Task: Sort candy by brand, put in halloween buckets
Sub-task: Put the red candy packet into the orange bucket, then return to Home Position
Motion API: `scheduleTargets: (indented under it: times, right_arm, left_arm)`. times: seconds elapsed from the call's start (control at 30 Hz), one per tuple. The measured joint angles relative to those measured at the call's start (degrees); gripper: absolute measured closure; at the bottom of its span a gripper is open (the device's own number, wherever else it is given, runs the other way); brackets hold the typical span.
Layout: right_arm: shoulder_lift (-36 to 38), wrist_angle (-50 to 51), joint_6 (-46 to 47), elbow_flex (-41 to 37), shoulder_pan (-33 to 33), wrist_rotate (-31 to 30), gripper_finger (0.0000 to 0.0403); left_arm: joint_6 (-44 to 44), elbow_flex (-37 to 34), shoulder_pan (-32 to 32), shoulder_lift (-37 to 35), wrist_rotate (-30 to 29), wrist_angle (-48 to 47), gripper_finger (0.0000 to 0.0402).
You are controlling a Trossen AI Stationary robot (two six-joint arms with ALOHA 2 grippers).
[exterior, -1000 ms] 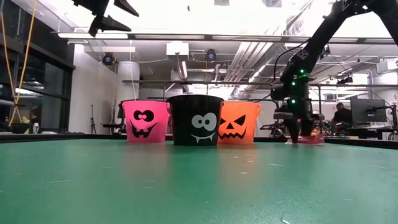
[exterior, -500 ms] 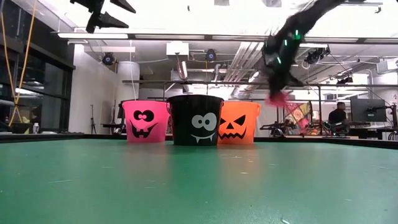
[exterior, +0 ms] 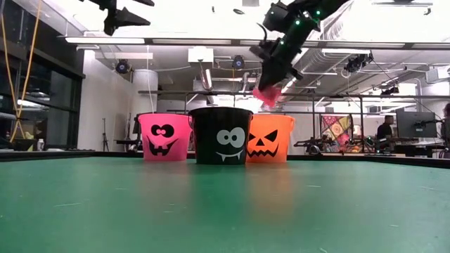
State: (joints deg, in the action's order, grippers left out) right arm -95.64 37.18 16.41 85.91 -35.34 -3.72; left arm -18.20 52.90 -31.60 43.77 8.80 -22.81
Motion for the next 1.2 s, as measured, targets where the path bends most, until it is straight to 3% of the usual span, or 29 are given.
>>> scheduleTargets:
  times: [0.07, 0.37, 0.47, 0.6, 0.73, 0.87, 0.97, 1.1, 1.2]
  right_arm:
    - [-0.30, -2.15, 1.76, -0.62, 0.17, -2.98, 0.0348]
    - [-0.52, 3.07, 5.90, -0.45, 0.23, 3.06, 0.0208]
    - [2.20, 3.35, 4.28, -0.17, 0.61, 8.43, 0.0184]
    - [8.45, 7.97, -0.17, 0.11, 3.22, 8.90, 0.0181]
    - [16.50, 15.43, -2.46, -1.08, 6.57, 3.84, 0.0192]
    - [26.35, 17.83, -1.82, -6.76, 10.97, 2.70, 0.0222]
    - [34.65, 17.45, 1.56, -14.01, 14.51, 3.05, 0.0269]
    - [45.73, 15.05, 8.49, -25.17, 19.62, 4.58, 0.0369]
    - [53.23, 11.68, 13.02, -31.68, 23.92, 7.30, 0.0389]
  left_arm:
    - [0.90, 0.00, 1.01, 0.01, 0.03, 0.00, 0.0161]
    - [-0.11, -0.02, 5.26, 0.04, -0.23, 0.80, 0.0161]
    - [-2.43, -2.16, 7.68, -0.03, -0.52, 8.73, 0.0161]
    - [-6.31, -10.20, 12.37, -0.05, -0.76, 28.38, 0.0161]
    - [-11.55, -20.87, 17.75, 0.44, -6.43, 46.60, 0.0171]
    - [-13.86, -29.97, 24.41, 0.10, -15.76, 56.69, 0.0219]
    - [-13.61, -34.59, 29.35, -0.70, -22.93, 60.19, 0.0283]
    - [-12.89, -39.28, 33.87, -2.87, -28.53, 60.20, 0.0383]
    - [-13.47, -42.42, 35.49, -5.05, -32.06, 60.28, 0.0389]
